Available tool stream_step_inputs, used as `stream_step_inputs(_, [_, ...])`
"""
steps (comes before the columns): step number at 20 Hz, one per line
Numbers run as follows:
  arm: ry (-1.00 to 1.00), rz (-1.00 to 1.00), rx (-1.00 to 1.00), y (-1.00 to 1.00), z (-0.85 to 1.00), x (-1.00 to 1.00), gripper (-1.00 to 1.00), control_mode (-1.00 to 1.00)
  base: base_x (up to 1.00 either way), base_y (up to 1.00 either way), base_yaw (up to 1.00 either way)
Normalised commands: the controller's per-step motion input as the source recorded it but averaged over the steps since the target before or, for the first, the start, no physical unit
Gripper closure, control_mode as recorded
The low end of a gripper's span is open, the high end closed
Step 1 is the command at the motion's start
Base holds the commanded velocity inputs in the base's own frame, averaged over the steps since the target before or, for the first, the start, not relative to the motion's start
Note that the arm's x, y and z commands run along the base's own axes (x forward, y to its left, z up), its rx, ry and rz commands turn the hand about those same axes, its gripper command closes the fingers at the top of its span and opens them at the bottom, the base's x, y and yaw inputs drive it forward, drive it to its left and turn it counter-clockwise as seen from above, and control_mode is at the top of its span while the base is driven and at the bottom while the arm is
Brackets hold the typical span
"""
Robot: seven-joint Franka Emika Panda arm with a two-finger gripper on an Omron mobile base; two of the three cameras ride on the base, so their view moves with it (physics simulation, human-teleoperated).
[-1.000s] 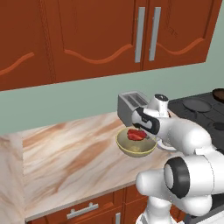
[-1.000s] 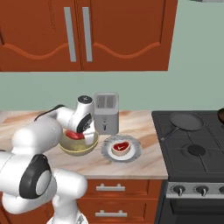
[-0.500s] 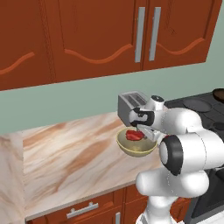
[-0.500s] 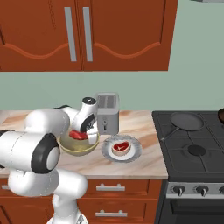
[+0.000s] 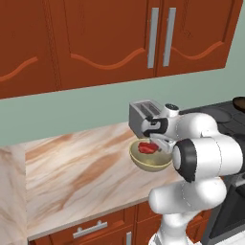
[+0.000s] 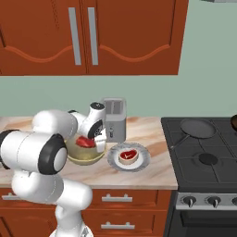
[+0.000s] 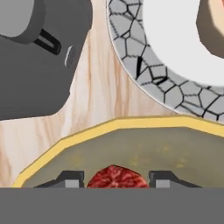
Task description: Place one of the steaks on the plate and the other in the bowl. Then place the bowl in the fridge.
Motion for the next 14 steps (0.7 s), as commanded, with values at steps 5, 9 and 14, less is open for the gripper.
stream_step_inputs(5, [0.00,0.00,0.00,0.33,-0.05,-0.18,-1.00,-1.00,0.00,0.00,0.00])
stream_step_inputs(9, [0.00,0.00,0.00,0.27,0.00,-0.29,-1.00,-1.00,0.00,0.00,0.00])
stream_step_inputs(14, [-0.01,0.00,0.00,0.05,-0.01,-0.36,-1.00,-1.00,0.00,0.00,0.00])
